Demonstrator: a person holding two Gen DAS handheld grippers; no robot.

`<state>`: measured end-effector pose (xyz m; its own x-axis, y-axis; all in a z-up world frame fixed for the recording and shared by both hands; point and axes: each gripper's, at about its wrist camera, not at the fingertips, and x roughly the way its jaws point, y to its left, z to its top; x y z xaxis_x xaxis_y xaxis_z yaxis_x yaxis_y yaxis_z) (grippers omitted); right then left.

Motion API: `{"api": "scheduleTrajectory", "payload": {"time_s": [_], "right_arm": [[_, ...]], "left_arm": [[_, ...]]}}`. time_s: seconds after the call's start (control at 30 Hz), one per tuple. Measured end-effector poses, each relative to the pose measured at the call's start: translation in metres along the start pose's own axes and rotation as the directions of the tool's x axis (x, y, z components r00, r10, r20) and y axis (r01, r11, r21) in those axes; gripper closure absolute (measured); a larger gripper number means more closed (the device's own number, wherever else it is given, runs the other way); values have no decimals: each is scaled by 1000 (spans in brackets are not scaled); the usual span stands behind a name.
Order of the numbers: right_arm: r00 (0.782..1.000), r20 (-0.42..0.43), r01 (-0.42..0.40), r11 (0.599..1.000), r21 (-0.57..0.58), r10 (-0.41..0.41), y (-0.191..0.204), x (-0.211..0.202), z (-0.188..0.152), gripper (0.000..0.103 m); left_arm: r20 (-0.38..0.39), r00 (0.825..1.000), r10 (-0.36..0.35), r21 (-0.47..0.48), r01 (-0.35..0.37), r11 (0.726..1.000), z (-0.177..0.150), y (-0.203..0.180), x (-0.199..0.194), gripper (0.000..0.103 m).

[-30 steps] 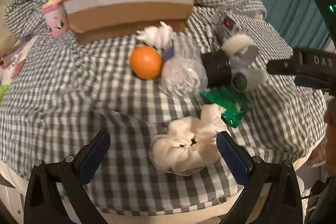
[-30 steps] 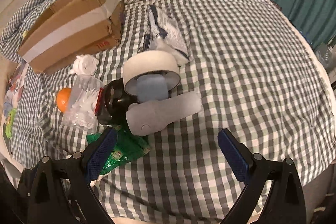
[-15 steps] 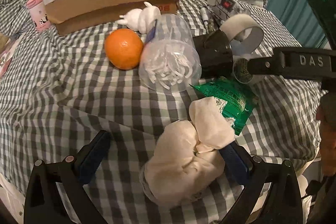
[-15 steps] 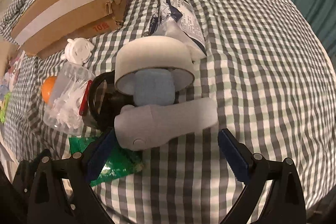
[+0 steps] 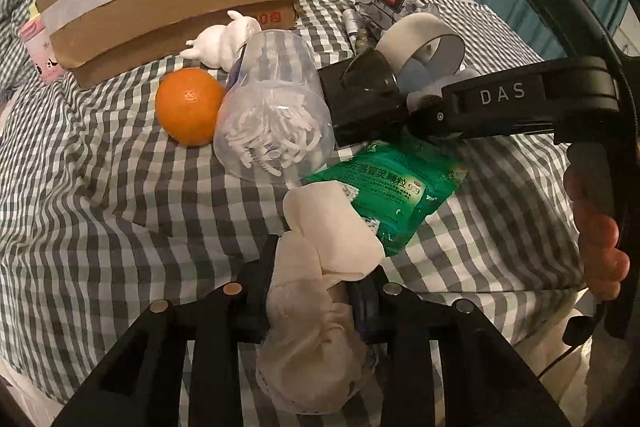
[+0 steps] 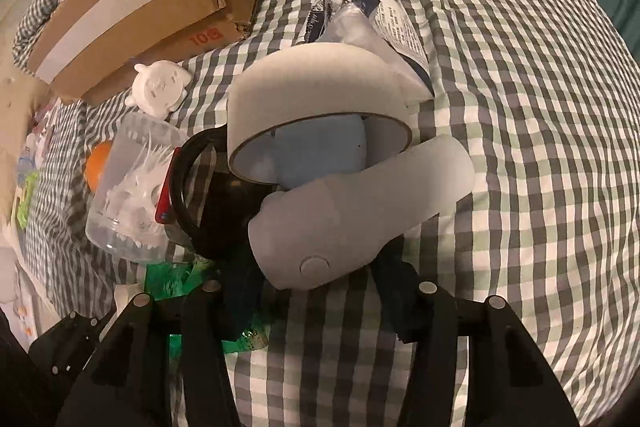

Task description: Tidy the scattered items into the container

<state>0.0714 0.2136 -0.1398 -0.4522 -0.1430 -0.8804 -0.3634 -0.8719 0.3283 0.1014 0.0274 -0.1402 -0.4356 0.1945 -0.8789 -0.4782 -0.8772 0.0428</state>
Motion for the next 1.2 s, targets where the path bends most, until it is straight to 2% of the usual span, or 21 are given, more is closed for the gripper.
{"api": "scheduleTrajectory", "payload": {"time_s": [0.03, 0.1, 0.17, 0.3, 0.33, 0.43, 0.5, 0.53, 0.6, 0.73, 0.93, 1.2], "right_arm": [[1000, 20, -1, 999, 49, 0, 0, -2, -2, 53], [1000, 31, -5, 998, 69, 3, -1, -7, -5, 49], [998, 51, -35, 993, 110, 30, -4, -13, -7, 21], [986, 108, -143, 970, 195, 124, -13, -22, -3, 18], [987, 104, -140, 969, 202, 121, -13, -21, -1, 18], [993, 80, -105, 966, 238, 88, -13, -11, 5, 18], [993, 66, -114, 951, 287, 99, -16, -2, 8, 33], [993, 57, -120, 944, 308, 108, -18, 1, 7, 44], [988, 61, -156, 929, 335, 143, -26, 2, 1, 45], [992, 67, -124, 942, 312, 109, -20, -9, 0, 45], [988, 101, -138, 945, 298, 113, -7, -33, -4, 45], [988, 144, -87, 972, 217, 57, 25, -68, -8, 45]], "left_arm": [[0, 1000, -4, -4, 4, 1000, 0, 1, -1, 77], [-2, 1000, -4, -7, 4, 1000, -1, 3, -2, 80], [-9, 1000, -16, -14, 15, 1000, 0, 4, -4, 80], [-16, 1000, -23, -25, 23, 999, -2, 6, 0, 80], [-16, 1000, -23, -27, 23, 999, -3, 5, 2, 74], [-15, 1000, -26, -13, 26, 1000, -5, 0, 5, 60], [-6, 1000, -7, 2, 7, 1000, -6, -5, 5, 62], [0, 1000, 2, 10, -2, 1000, -7, -7, 5, 69], [0, 1000, 0, 12, 0, 1000, -6, -5, 4, 77], [-15, 999, -42, -44, 41, 998, -3, 8, 3, 87], [-15, 999, -43, -44, 42, 998, -2, 10, -5, 89], [25, 1000, -1, -96, 3, 995, 7, 34, -38, 89]]}}
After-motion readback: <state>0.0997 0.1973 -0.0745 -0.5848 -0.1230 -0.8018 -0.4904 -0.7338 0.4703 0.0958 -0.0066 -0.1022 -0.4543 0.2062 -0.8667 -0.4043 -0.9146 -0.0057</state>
